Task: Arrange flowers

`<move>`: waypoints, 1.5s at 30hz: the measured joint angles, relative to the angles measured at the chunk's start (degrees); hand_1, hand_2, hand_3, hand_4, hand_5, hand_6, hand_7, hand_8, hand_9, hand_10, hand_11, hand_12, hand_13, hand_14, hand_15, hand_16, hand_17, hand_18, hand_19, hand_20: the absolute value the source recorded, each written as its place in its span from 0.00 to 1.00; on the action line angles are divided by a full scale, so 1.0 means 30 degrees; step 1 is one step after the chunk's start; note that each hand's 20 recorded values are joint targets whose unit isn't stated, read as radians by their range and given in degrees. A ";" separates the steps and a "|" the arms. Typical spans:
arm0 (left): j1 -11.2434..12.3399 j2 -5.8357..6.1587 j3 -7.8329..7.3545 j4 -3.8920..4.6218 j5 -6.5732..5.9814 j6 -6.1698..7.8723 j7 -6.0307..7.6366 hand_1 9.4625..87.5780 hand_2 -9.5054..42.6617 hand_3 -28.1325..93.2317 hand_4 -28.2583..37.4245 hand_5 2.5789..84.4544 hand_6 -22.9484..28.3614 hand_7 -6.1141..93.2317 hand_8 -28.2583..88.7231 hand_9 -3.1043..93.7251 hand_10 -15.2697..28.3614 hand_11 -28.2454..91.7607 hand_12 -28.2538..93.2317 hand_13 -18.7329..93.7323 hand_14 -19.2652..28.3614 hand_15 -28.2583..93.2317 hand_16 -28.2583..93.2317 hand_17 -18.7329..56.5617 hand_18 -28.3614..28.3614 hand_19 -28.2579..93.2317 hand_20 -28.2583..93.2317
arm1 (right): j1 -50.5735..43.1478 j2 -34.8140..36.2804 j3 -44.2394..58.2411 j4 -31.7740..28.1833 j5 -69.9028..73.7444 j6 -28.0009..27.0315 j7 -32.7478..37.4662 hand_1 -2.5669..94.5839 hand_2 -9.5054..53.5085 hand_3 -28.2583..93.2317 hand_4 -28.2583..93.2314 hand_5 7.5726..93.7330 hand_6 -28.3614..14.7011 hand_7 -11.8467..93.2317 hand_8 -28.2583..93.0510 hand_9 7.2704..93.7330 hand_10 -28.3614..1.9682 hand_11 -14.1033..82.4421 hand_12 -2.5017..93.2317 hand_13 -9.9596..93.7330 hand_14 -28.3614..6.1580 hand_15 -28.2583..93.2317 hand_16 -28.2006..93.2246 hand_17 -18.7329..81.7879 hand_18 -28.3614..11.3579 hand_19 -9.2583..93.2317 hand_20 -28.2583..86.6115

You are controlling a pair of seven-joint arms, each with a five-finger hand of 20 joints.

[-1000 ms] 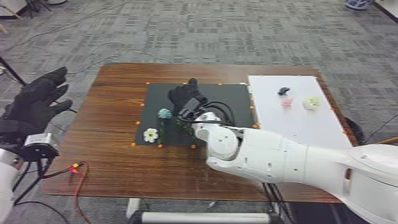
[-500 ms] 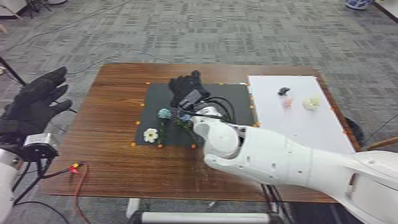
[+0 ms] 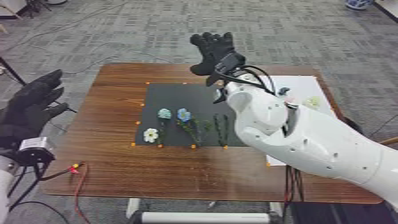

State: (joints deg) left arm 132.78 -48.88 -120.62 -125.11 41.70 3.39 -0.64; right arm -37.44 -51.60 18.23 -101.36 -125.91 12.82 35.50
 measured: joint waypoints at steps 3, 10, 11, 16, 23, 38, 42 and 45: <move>0.0234 -0.0116 -0.0138 -0.0070 0.0000 0.0006 0.0072 0.17 0.10 0.80 0.00 0.20 0.48 0.24 0.16 0.14 0.51 0.31 0.39 0.17 0.59 0.43 0.23 0.00 0.82 0.51 0.30 | -0.0994 0.1532 0.1360 0.0219 0.0071 -0.0424 -0.0025 0.32 0.00 0.90 0.00 0.17 0.45 0.28 0.16 0.21 0.36 0.23 0.23 0.38 0.45 0.75 0.39 0.29 0.21 0.78 0.70; 0.0373 -0.0169 -0.0230 -0.0078 0.0004 0.0010 0.0093 0.17 0.10 0.79 0.00 0.20 0.48 0.24 0.16 0.14 0.51 0.31 0.39 0.17 0.59 0.43 0.23 0.00 0.82 0.51 0.30 | -0.3421 0.4979 0.3370 0.0533 0.0655 -0.2860 0.0337 0.30 0.00 0.94 0.00 0.28 0.51 0.33 0.14 0.34 0.48 0.29 0.21 0.44 0.50 0.75 0.39 0.31 0.19 0.79 0.71; 0.0393 -0.0172 -0.0248 -0.0080 0.0004 0.0010 0.0095 0.17 0.10 0.79 0.00 0.20 0.48 0.24 0.16 0.14 0.51 0.31 0.39 0.17 0.59 0.43 0.23 0.00 0.82 0.51 0.30 | -0.3476 0.5365 0.3082 0.0737 0.0604 -0.2795 0.0381 0.31 0.00 0.95 0.00 0.32 0.52 0.33 0.13 0.37 0.52 0.29 0.21 0.45 0.52 0.75 0.39 0.31 0.19 0.79 0.71; 0.0434 -0.0178 -0.0261 -0.0084 0.0004 0.0010 0.0096 0.17 0.10 0.80 0.00 0.19 0.48 0.24 0.16 0.14 0.51 0.31 0.39 0.17 0.59 0.43 0.23 0.00 0.82 0.51 0.30 | -0.4034 0.5943 0.2741 0.2229 0.0292 -0.2555 0.0387 0.33 0.00 0.95 0.00 0.41 0.60 0.36 0.12 0.43 0.68 0.32 0.19 0.49 0.55 0.76 0.40 0.32 0.20 0.79 0.71; 0.0450 -0.0178 -0.0253 -0.0091 0.0004 0.0008 0.0096 0.17 0.10 0.80 0.00 0.20 0.48 0.24 0.16 0.14 0.51 0.31 0.39 0.17 0.59 0.43 0.23 0.00 0.81 0.51 0.30 | -0.3001 0.5982 0.0365 0.3474 -0.0017 -0.2207 0.0547 0.34 0.00 0.97 0.00 0.46 0.69 0.41 0.09 0.51 0.69 0.35 0.20 0.53 0.57 0.76 0.42 0.33 0.20 0.79 0.71; 0.0647 -0.0217 -0.0351 -0.0209 0.0007 0.0050 0.0097 0.17 0.10 0.79 0.00 0.20 0.48 0.24 0.16 0.14 0.51 0.31 0.39 0.17 0.59 0.43 0.23 0.00 0.81 0.51 0.30 | -0.2215 0.5792 -0.0370 0.5127 -0.1610 -0.4952 0.0496 0.38 0.00 0.99 0.00 0.46 0.71 0.47 0.08 0.52 0.66 0.48 0.27 0.56 0.61 0.77 0.43 0.34 0.23 0.79 0.71; 0.0652 -0.0234 -0.0366 -0.0225 0.0007 0.0073 0.0096 0.17 0.10 0.79 0.00 0.20 0.48 0.24 0.16 0.14 0.51 0.31 0.39 0.17 0.59 0.43 0.23 0.00 0.81 0.51 0.30 | -0.2262 0.5628 -0.0372 0.5630 -0.1224 -0.4423 0.0270 0.38 0.00 0.99 0.00 0.43 0.69 0.48 0.08 0.51 0.65 0.54 0.30 0.57 0.62 0.77 0.43 0.34 0.23 0.80 0.71; 0.0660 -0.0252 -0.0401 -0.0258 0.0007 0.0098 0.0096 0.17 0.10 0.79 0.00 0.20 0.48 0.24 0.16 0.14 0.51 0.31 0.39 0.17 0.59 0.43 0.23 0.00 0.81 0.51 0.30 | -0.2401 0.5591 -0.0381 0.5676 -0.1141 -0.3755 0.0115 0.37 0.00 0.99 0.00 0.42 0.68 0.48 0.08 0.50 0.62 0.53 0.30 0.57 0.63 0.77 0.43 0.34 0.23 0.80 0.71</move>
State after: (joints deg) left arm 134.76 -49.63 -121.82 -125.88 41.72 3.69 -0.35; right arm -44.65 -34.83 17.08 -84.33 -129.33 1.55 35.85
